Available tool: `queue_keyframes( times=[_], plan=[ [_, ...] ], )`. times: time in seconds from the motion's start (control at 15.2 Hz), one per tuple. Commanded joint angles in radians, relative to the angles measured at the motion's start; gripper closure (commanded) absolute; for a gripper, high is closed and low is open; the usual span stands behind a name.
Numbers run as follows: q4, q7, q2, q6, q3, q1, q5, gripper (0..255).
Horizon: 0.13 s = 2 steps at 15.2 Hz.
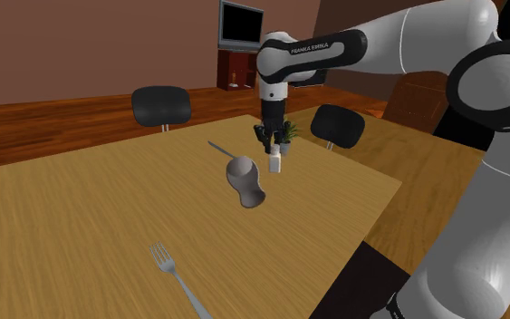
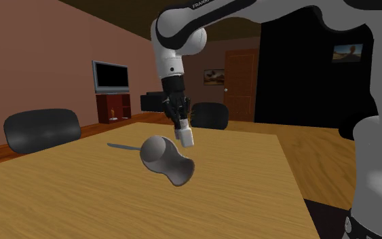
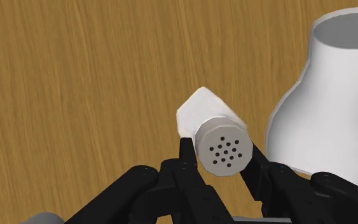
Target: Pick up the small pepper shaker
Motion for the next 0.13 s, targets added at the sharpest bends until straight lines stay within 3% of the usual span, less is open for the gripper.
queue_keyframes(
  times=[0.0,0.07],
  plan=[
    [0.016,0.000,-0.001,-0.017,0.000,0.000,0.000,255],
    [0.016,0.000,-0.001,-0.017,0.000,0.000,0.000,255]
  ],
)
